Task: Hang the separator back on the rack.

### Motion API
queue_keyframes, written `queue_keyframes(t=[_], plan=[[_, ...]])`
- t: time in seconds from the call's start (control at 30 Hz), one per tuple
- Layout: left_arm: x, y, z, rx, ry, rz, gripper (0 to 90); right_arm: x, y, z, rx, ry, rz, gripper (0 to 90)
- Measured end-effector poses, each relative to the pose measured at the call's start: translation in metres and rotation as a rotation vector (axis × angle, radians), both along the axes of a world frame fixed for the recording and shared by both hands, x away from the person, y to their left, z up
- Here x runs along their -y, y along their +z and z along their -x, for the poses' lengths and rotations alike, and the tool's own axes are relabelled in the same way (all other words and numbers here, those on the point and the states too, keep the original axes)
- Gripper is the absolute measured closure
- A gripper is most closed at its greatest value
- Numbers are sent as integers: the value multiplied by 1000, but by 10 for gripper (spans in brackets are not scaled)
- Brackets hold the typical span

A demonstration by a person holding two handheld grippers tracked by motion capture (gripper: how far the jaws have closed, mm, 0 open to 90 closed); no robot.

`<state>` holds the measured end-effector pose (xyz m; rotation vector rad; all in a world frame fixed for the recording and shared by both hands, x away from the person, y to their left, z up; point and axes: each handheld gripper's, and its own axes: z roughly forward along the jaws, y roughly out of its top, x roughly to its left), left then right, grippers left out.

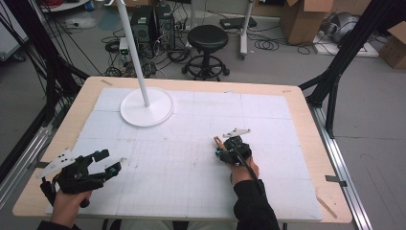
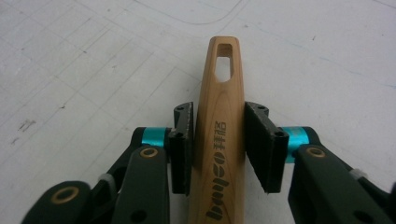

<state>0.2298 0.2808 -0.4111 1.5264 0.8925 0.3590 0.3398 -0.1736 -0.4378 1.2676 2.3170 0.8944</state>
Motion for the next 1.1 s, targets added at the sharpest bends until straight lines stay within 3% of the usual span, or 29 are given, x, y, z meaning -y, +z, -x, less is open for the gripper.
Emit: queue_keyframes(t=[0.23,0.57,0.83,1.1], plan=[[0,0,0,-1,1,1,218,-1,0,0,-7,-16,-7,650],[0,0,0,-1,0,2,219,-2,3,2,7,6,13,666],[0,0,0,-1,1,-4,219,6,21,14,53,66,-99,669],[1,0,0,-2,-1,-4,218,16,44,33,91,132,-277,669]])
